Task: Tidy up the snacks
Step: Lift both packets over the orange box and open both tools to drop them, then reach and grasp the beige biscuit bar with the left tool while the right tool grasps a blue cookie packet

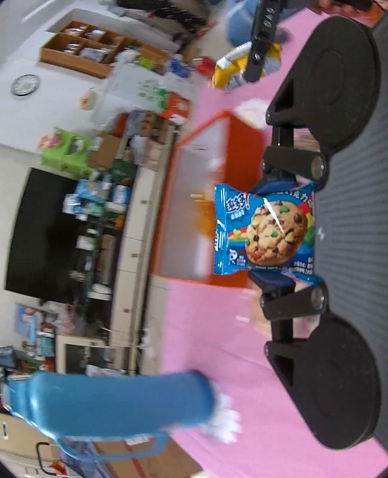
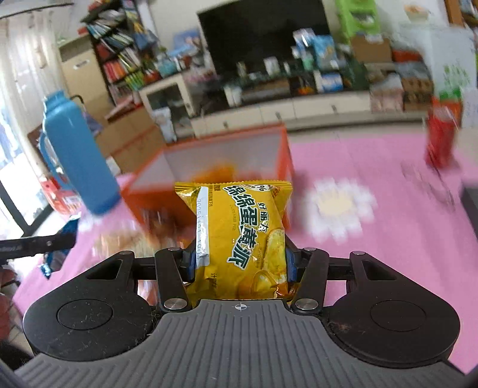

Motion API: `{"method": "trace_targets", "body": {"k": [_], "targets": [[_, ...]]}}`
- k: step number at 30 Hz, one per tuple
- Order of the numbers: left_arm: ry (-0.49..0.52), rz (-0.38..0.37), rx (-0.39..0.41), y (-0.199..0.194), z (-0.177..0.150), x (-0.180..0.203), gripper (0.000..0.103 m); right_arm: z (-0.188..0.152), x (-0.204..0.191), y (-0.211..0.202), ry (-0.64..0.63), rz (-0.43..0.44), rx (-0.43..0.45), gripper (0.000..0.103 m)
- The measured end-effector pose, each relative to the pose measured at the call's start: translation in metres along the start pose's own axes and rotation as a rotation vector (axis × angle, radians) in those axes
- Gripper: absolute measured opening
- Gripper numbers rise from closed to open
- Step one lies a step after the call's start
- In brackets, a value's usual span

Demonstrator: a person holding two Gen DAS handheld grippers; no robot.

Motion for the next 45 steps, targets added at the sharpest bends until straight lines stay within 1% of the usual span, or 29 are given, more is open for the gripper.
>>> {"method": "trace_targets", "body": {"k": [2,4,7,8,11,13,15,17,18,19,20,21,22,24,27,31,33,36,38,39,40,43,45], "targets": [[-0.026,-0.015,0.028,0.029,0.021,0.005,0.053,0.031,-0.01,0.027,-0.033,0.006,0.054,0.033],[-0.026,-0.02,0.043,0.06,0.035,0.01,0.053,0.055,-0.016,0.056,-0.043,0.016,0.096,0.033],[-0.024,-0.013,0.045,0.106,0.047,0.014,0.053,0.077,-0.021,0.102,-0.059,0.013,0.137,0.034],[-0.036,-0.012,0.04,0.122,0.048,0.014,0.053,0.078,-0.021,0.118,-0.054,0.009,0.139,0.034],[-0.054,-0.003,0.022,0.156,0.045,0.01,0.053,0.072,-0.018,0.16,-0.033,0.005,0.104,0.034],[-0.062,0.016,-0.011,0.176,0.038,0.004,0.053,0.064,-0.017,0.184,-0.048,-0.015,0.069,0.034],[-0.074,0.032,-0.019,0.187,0.032,-0.003,0.053,0.057,-0.014,0.2,-0.019,-0.029,0.049,0.035],[-0.064,0.046,-0.048,0.196,0.024,-0.008,0.053,0.047,-0.014,0.216,-0.013,-0.031,0.006,0.039],[-0.068,0.053,-0.057,0.197,0.022,-0.01,0.06,0.044,-0.013,0.219,-0.018,-0.05,0.0,0.041],[-0.077,0.056,-0.057,0.196,0.021,-0.012,0.071,0.043,-0.012,0.221,-0.028,-0.067,0.005,0.049],[-0.081,0.051,-0.042,0.193,0.023,-0.013,0.072,0.043,-0.013,0.222,-0.04,-0.076,0.006,0.057],[-0.079,0.045,-0.031,0.191,0.025,-0.013,0.072,0.045,-0.015,0.222,-0.044,-0.083,0.017,0.074],[-0.076,0.044,-0.024,0.188,0.028,-0.012,0.074,0.048,-0.017,0.218,-0.045,-0.086,0.037,0.078],[-0.078,0.043,0.003,0.182,0.034,-0.011,0.076,0.056,-0.024,0.211,-0.054,-0.072,0.073,0.08],[-0.068,0.058,0.027,0.174,0.042,-0.011,0.078,0.061,-0.031,0.2,-0.059,-0.062,0.103,0.088],[-0.077,0.034,0.041,0.16,0.051,-0.011,0.08,0.06,-0.037,0.194,-0.046,-0.042,0.099,0.089],[-0.05,0.038,0.046,0.15,0.054,-0.012,0.081,0.059,-0.039,0.188,-0.062,-0.021,0.08,0.089],[-0.009,0.052,0.046,0.128,0.052,-0.015,0.084,0.055,-0.042,0.168,-0.114,-0.034,0.076,0.089],[0.006,0.066,0.042,0.108,0.042,-0.019,0.095,0.05,-0.042,0.149,-0.138,-0.045,0.075,0.09],[0.013,0.075,0.038,0.097,0.035,-0.021,0.1,0.046,-0.041,0.137,-0.136,-0.048,0.079,0.092],[0.029,0.076,0.025,0.086,0.025,-0.023,0.1,0.041,-0.04,0.126,-0.129,-0.048,0.082,0.093],[0.07,0.089,-0.028,0.048,-0.017,-0.028,0.1,0.01,-0.039,0.089,-0.126,-0.015,0.028,0.093],[0.072,0.084,-0.085,0.027,-0.05,-0.031,0.1,-0.02,-0.034,0.062,-0.122,-0.033,-0.011,0.093]]}}
Point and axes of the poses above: each gripper's, at about its wrist camera, not at the fingertips, and y roughly the way its jaws point, x to its right, z to its top, the point moved 9 cm from there along y, roughly the way its jaws point, and after that the axes turned 11 degrees about x, right-handed, at the moved point
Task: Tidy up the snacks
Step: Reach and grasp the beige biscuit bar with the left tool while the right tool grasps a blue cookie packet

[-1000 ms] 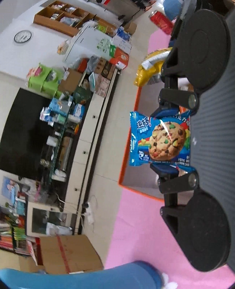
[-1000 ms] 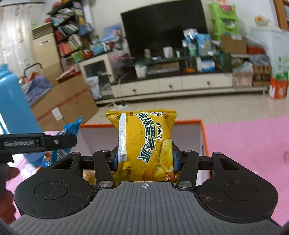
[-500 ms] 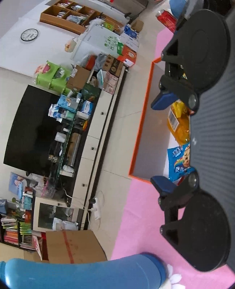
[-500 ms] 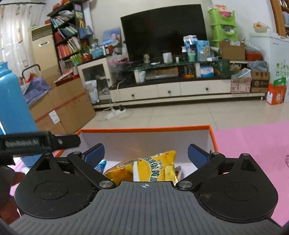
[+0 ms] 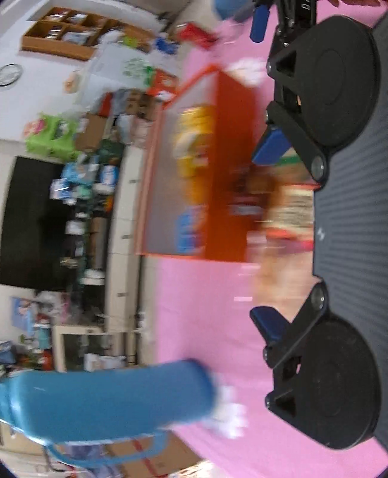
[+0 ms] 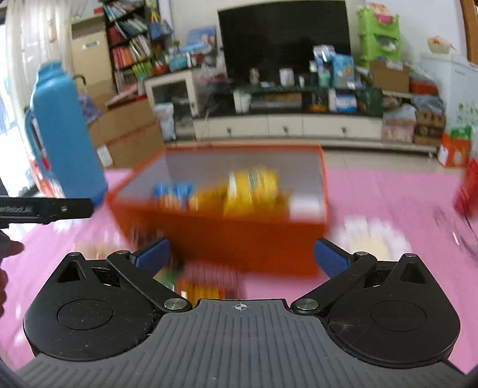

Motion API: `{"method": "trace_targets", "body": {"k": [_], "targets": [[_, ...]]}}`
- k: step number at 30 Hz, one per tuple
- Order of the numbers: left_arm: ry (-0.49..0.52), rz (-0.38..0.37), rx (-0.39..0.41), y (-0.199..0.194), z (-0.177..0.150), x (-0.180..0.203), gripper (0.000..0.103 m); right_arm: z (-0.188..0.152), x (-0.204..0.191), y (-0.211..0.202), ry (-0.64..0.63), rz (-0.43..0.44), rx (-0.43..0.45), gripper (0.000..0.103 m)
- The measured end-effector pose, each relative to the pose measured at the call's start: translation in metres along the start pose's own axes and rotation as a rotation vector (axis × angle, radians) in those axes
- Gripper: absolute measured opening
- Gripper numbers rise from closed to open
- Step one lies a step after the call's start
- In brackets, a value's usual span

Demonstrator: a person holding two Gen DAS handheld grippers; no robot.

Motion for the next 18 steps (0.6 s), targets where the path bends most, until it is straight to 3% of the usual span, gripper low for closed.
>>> {"method": "trace_targets", "body": {"k": [3,6,9,12,16,18], "targets": [[-0.02,-0.013,-0.092,-0.02,-0.046,-0.002,0.1,-0.055,-0.007,-0.031,0.039,0.025,-0.11,0.093],[0.019,0.004,-0.105,-0.029,-0.058,-0.001,0.1,-0.09,-0.02,-0.049,0.012,0.05,-0.18,0.093],[0.059,0.044,-0.07,-0.033,-0.051,-0.006,0.1,-0.095,-0.028,-0.052,-0.101,0.001,-0.167,0.093],[0.022,0.056,-0.056,-0.033,-0.042,-0.012,0.1,-0.087,-0.034,-0.042,-0.1,0.001,-0.153,0.093],[-0.031,0.041,-0.056,-0.028,-0.038,-0.019,0.1,-0.092,-0.053,-0.019,-0.108,0.001,-0.203,0.093],[-0.026,0.05,-0.057,-0.026,-0.038,-0.022,0.1,-0.09,-0.067,-0.012,-0.113,0.045,-0.213,0.093]]}}
Point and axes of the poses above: each gripper's, at about its wrist camera, not at the fingertips, and y roughly the way its jaws point, x to its right, z to its top, the point moved 9 cm from there along y, roughly the way its jaws point, and after that the axes turned 11 degrees about x, right-handed, at the moved point
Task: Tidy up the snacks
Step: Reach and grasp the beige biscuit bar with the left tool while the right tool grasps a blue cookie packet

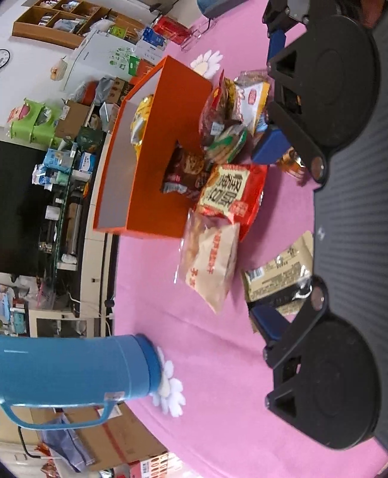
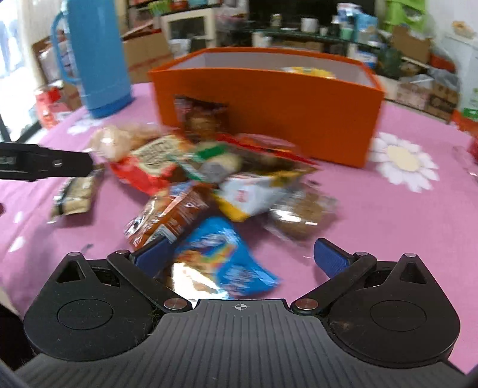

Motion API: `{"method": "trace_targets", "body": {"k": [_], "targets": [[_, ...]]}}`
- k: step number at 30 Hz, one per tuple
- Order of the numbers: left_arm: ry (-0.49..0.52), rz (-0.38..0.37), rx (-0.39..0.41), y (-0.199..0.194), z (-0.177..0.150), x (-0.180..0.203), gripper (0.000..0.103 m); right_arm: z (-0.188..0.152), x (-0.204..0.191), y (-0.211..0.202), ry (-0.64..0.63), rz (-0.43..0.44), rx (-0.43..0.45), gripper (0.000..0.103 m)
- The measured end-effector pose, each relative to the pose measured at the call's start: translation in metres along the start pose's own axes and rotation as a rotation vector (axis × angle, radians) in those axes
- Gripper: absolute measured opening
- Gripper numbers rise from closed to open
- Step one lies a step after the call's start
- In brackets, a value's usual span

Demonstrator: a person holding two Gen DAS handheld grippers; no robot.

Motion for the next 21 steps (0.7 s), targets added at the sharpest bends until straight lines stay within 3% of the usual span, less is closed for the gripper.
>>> {"method": "trace_targets", "body": {"k": [5,14,21], "targets": [[-0.033,0.001,-0.001,0.002,0.002,-0.007,0.1,-0.013,-0.005,0.008,-0.063,-0.013,-0.038,0.093],[-0.032,0.024,-0.006,0.004,0.001,-0.012,0.1,-0.031,0.074,-0.01,0.105,-0.138,-0.048,0.093],[0.088,0.106,0.037,-0.009,0.005,-0.034,0.1,-0.041,0.118,-0.026,0.168,-0.223,-0.048,0.093]]}}
Point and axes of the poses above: each gripper's, at about its wrist camera, not at the fingertips, and y roughly the way its jaws point, x to its right, z to its top, the point moved 9 cm from there along y, roughly the way its jaws point, and after that the axes turned 11 degrees about x, right-handed, at the moved point
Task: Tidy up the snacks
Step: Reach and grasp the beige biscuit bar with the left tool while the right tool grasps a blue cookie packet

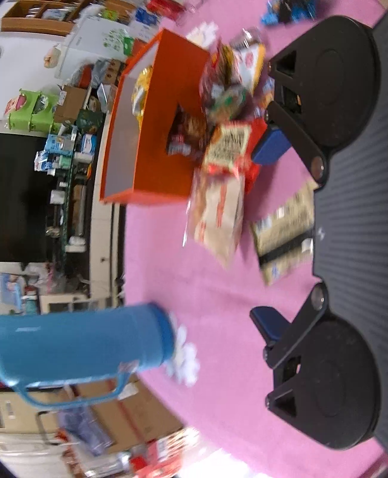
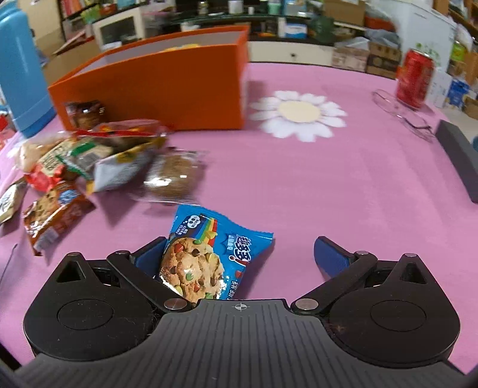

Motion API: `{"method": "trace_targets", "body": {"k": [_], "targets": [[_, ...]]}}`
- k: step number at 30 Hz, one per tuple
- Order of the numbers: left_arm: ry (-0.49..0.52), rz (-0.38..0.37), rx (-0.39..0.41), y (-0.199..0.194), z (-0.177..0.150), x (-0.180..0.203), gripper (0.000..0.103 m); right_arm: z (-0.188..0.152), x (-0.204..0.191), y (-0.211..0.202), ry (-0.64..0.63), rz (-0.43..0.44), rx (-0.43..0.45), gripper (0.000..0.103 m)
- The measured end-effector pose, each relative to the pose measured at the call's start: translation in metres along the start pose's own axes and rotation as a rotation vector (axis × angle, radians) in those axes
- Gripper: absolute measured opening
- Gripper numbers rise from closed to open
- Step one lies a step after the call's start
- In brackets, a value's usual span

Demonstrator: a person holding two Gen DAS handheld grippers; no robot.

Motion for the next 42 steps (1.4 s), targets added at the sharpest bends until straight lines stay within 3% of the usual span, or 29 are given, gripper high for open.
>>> {"method": "trace_targets", "body": {"k": [3,7,11,15,17,20,22,27,28,30,33,40,42], "targets": [[0.018,0.023,-0.013,-0.004,-0.009,-0.019,0.1,0.001,0.008,-0.007,0.016,-0.002,0.012,0.093],[-0.045,0.015,-0.079,0.007,-0.022,-0.028,0.1,0.017,0.01,-0.013,0.081,0.038,0.077,0.093],[-0.106,-0.044,-0.099,0.019,-0.02,-0.014,0.1,0.018,0.003,-0.008,0.095,0.057,0.066,0.093],[-0.114,0.038,-0.135,0.045,-0.029,-0.004,0.098,0.017,-0.003,-0.007,0.071,0.058,0.063,0.093],[-0.115,0.046,-0.166,0.056,-0.033,0.0,0.083,0.017,-0.003,-0.008,0.078,0.061,0.064,0.093],[-0.038,0.045,-0.146,0.054,-0.033,0.007,0.069,0.015,0.002,-0.006,0.094,0.058,0.056,0.093],[-0.022,-0.016,-0.147,0.046,-0.034,0.012,0.053,0.014,0.006,-0.005,0.115,0.06,0.047,0.093],[0.087,-0.139,-0.158,0.013,-0.049,0.027,0.054,0.013,0.007,-0.005,0.182,0.099,0.04,0.093],[0.101,-0.147,-0.157,0.01,-0.051,0.028,0.06,0.013,0.007,-0.005,0.182,0.098,0.037,0.093],[0.137,-0.11,-0.161,0.008,-0.051,0.027,0.083,0.013,0.005,-0.005,0.176,0.095,0.037,0.093],[0.145,-0.073,-0.144,0.008,-0.048,0.026,0.095,0.015,0.001,-0.007,0.175,0.108,0.037,0.093],[0.159,-0.057,-0.155,0.017,-0.048,0.028,0.097,0.005,-0.004,-0.017,0.146,0.082,0.004,0.093],[0.148,-0.056,-0.161,0.018,-0.049,0.027,0.097,-0.002,-0.007,-0.018,0.157,0.112,-0.016,0.093]]}}
Point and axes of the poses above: each gripper's, at about its wrist camera, not at the fingertips, and y roughly the way its jaws point, x to its right, z to its top, the point moved 9 cm from there along y, roughly the way its jaws point, and after that the axes turned 11 degrees about x, right-handed, at the moved point
